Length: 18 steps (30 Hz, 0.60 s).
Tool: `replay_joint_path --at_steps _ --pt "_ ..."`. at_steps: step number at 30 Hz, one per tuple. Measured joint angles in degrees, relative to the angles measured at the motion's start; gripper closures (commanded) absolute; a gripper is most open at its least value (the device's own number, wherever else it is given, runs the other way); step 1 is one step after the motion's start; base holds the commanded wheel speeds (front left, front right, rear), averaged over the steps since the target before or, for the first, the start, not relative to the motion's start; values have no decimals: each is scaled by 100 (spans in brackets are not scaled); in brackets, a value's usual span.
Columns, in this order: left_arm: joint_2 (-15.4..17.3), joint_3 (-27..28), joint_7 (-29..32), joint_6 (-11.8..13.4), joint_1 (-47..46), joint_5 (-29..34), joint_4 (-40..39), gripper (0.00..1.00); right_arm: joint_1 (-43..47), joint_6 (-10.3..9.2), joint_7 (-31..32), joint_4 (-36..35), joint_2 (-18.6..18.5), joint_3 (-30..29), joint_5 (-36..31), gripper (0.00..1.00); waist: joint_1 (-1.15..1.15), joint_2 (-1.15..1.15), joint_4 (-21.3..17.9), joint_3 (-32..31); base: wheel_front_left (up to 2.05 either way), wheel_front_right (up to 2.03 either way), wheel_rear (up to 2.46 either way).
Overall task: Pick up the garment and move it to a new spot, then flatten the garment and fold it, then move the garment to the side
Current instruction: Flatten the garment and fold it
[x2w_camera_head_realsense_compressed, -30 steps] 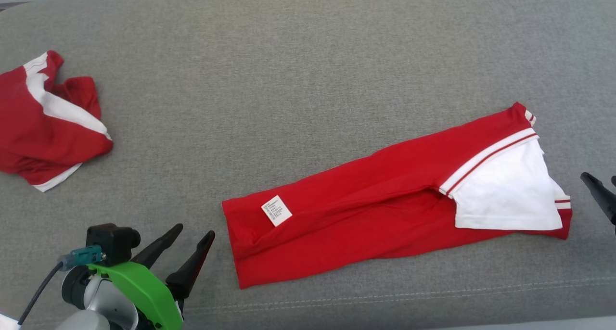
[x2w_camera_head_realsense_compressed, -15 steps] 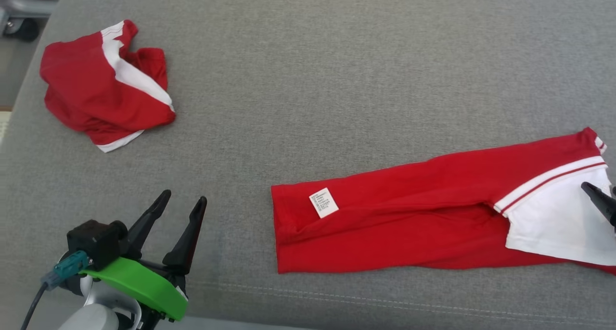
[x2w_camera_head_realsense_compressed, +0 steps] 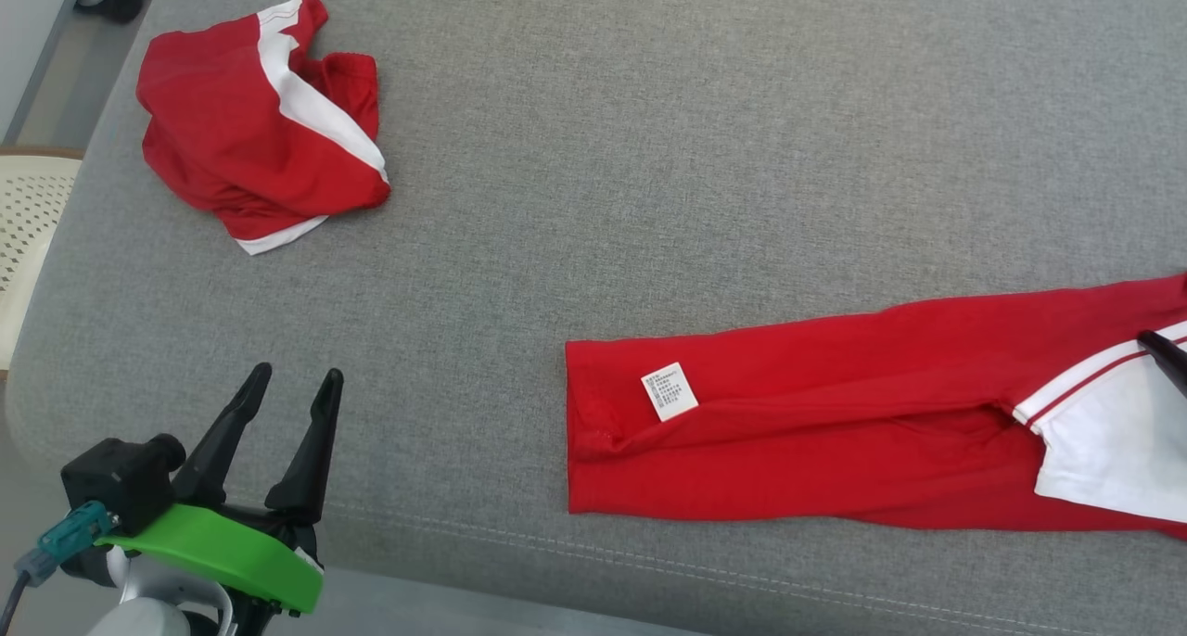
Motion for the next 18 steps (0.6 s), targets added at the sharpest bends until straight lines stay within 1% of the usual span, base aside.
replay_joint_path --at_steps 5,18 --pt "-35 183 -36 11 139 0 -31 0 -118 36 107 15 7 46 -36 0 0 0 -87 -1 0 0 0" --pt "-130 327 -57 18 266 41 -200 0 -132 51 291 130 14 74 -12 0 0 0 -396 -17 0 0 0"
